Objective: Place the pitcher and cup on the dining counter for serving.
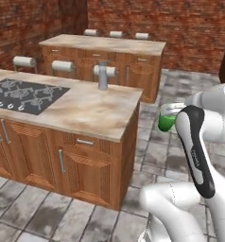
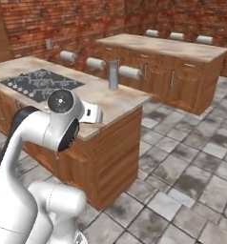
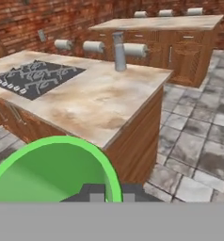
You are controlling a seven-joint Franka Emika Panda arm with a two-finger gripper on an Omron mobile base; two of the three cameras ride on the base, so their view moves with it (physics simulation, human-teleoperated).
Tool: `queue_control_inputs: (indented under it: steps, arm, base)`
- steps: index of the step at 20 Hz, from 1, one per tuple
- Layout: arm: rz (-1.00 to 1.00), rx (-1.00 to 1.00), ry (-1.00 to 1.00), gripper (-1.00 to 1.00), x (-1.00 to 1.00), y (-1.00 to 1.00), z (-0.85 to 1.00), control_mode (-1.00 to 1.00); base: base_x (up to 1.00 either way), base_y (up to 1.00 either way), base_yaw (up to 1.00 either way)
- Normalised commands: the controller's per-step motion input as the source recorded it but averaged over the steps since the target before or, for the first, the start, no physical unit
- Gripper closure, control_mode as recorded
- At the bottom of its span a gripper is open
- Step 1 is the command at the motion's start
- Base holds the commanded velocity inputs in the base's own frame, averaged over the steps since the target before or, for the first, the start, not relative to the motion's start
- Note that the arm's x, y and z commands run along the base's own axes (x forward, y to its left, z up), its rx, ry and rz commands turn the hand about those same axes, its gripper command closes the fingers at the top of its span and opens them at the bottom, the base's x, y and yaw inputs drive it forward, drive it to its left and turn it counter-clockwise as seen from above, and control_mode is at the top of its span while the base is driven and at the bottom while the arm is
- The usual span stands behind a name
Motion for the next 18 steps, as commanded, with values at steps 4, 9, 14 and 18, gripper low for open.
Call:
queue_control_inputs:
  steps: [4,9,14,18]
  arm:
    - [0.0,0.0,0.0,1.0,0.0,0.0,0.0,1.0]
    - [0.0,0.0,0.0,1.0,0.0,0.0,0.0,1.0]
    - [0.0,0.0,0.0,1.0,0.0,0.0,0.0,1.0]
    - [0.0,0.0,0.0,1.0,0.0,0.0,0.0,1.0]
  base:
    - [0.95,-0.96,0.41]
    - [0.79,-1.0,0.39]
    - [0.58,-1.0,0.38]
    - [0.41,-1.0,0.37]
